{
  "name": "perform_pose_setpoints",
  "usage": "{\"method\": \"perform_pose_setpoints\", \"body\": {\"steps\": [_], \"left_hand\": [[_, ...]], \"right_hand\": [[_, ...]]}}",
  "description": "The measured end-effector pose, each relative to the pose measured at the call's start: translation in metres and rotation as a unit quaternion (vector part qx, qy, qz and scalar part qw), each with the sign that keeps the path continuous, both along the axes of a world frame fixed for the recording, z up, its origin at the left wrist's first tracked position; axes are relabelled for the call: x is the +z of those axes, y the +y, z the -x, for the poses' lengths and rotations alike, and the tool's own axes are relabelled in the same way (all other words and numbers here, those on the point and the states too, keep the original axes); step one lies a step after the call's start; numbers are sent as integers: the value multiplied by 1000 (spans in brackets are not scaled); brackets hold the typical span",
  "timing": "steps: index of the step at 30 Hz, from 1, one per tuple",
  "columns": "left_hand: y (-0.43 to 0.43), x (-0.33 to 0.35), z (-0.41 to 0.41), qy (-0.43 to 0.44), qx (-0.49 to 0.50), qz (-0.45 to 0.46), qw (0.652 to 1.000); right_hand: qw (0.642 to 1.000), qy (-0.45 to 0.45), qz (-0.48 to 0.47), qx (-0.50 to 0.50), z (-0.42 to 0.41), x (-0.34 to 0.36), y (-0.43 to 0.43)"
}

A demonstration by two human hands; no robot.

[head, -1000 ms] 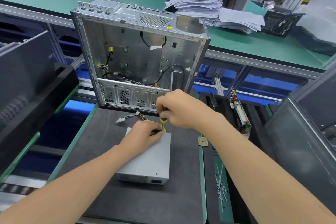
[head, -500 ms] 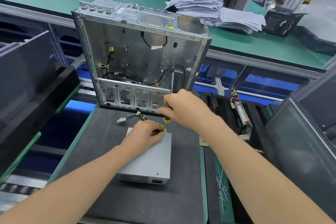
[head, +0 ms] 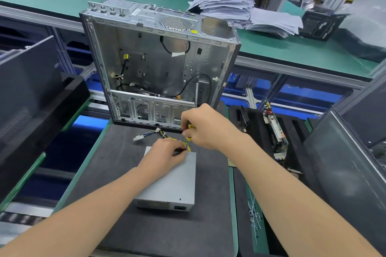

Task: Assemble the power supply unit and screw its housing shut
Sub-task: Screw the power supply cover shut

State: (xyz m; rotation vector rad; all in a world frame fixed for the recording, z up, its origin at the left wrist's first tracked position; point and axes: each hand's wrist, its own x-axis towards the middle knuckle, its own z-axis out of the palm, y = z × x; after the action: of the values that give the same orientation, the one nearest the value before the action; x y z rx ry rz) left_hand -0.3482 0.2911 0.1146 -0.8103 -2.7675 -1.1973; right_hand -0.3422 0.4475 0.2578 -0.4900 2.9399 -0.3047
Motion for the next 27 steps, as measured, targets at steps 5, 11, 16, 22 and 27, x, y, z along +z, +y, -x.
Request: {"method": "perform_pose_setpoints", "body": {"steps": [5,11,16,22,27], "left_hand": [[0,0,1,-16,13,5,1000],[22,14,6,49,19,6,999],[82,23,1,22,-41,54,997],[152,-7,-27,-62,-155,157,973],[182,-42,-43,-71,-140,186,970]], "right_hand": [[1000,7,19,-14,0,4,8],[990,19,96,-102,-22,7,76],[949,5,197,-247,-50,-23,155],[900,1,268,-344,-113,-119,219],[887,-33,268,-376,-153,-180,244]]}}
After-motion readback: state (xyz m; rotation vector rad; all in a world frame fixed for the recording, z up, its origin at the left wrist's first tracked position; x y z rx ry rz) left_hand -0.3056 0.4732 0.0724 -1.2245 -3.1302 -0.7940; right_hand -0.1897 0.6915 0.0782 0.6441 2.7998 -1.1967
